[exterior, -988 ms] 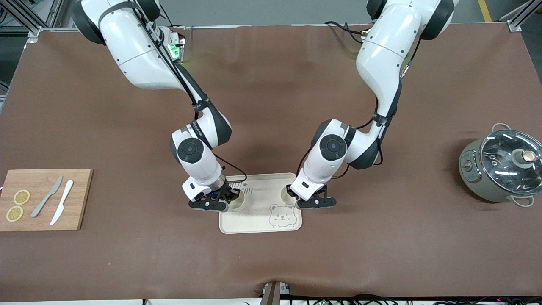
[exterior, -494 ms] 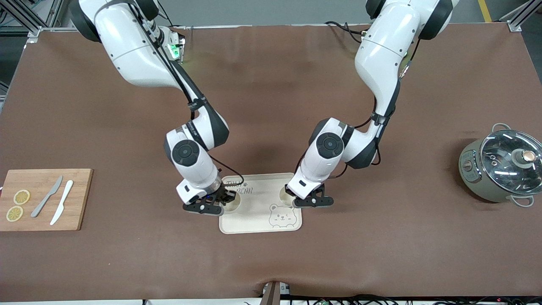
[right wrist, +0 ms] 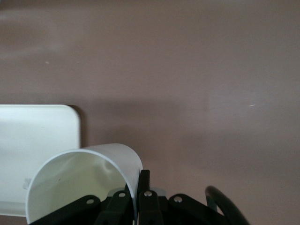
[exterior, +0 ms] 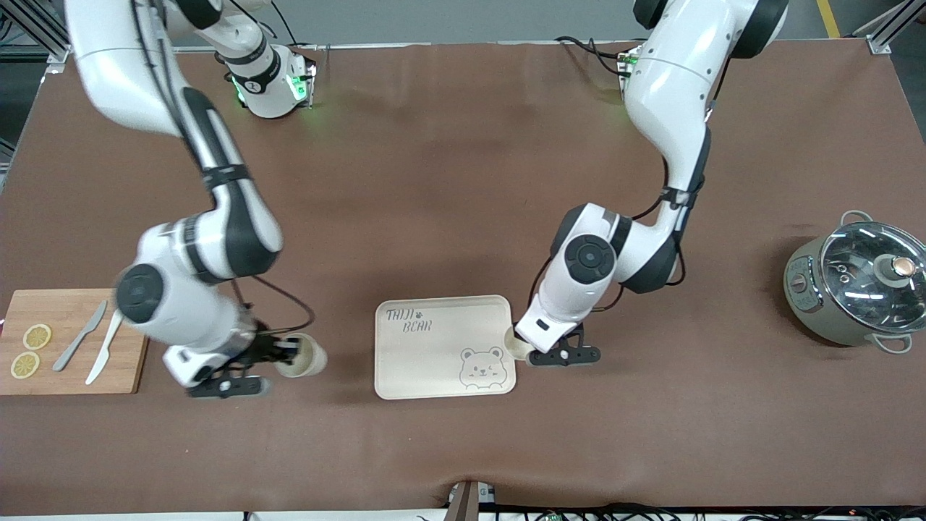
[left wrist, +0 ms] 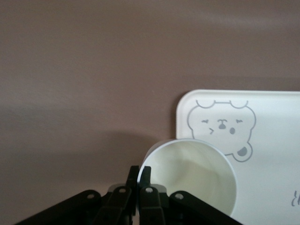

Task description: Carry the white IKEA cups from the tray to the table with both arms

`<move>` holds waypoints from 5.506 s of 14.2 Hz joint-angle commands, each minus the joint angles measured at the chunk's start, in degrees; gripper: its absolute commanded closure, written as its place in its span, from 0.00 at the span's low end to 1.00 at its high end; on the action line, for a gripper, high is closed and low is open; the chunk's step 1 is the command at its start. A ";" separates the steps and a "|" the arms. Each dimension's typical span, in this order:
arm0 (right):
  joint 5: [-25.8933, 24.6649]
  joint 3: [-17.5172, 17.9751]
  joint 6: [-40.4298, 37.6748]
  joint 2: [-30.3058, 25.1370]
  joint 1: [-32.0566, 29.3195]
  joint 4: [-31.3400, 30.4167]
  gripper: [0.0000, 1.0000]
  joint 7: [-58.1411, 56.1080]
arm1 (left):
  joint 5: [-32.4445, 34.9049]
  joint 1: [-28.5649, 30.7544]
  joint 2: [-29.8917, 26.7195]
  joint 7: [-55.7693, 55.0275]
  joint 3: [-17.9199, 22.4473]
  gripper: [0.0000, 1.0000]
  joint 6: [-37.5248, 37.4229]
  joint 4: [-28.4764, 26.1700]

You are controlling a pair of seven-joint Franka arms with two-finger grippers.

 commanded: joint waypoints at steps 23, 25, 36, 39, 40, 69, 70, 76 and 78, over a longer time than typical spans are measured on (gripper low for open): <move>1.34 0.93 8.70 8.94 -14.57 -1.08 1.00 -34.17 | 1.33 26.39 -1.71 36.60 -0.11 1.00 -8.30 -1.79; 1.34 0.93 9.75 9.55 -14.57 -1.08 1.00 -34.61 | 1.15 26.56 -1.01 36.60 -0.11 1.00 -7.52 -1.88; 1.34 0.93 11.43 10.52 -14.57 -1.08 1.00 -34.78 | 0.53 27.36 1.37 35.99 -0.20 1.00 -5.84 -1.88; 1.34 0.93 11.43 10.52 -14.49 -1.08 0.91 -34.69 | 0.45 27.36 1.45 35.99 -0.20 0.79 -5.84 -1.88; 1.34 0.93 11.52 10.52 -14.48 -1.08 0.68 -34.61 | 0.45 27.36 1.37 35.99 -0.20 0.72 -5.75 -1.79; 0.03 0.58 -41.57 -25.03 -12.11 -0.42 0.00 -10.09 | 4.22 27.01 -28.51 26.06 -0.72 0.00 -38.00 -1.44; -0.15 0.58 -41.40 -29.77 -12.20 -4.38 0.00 -8.61 | 4.05 27.00 -29.12 25.79 -0.72 0.00 -38.53 -1.35; -6.82 0.85 -31.84 -45.63 -12.02 -18.82 0.00 -0.25 | 3.26 27.53 -34.39 26.76 -1.60 0.00 -43.01 -1.35; -6.92 0.50 -30.67 -45.20 -13.07 -18.92 0.00 -0.07 | 3.26 27.62 -35.46 26.84 -1.69 0.00 -44.33 -1.35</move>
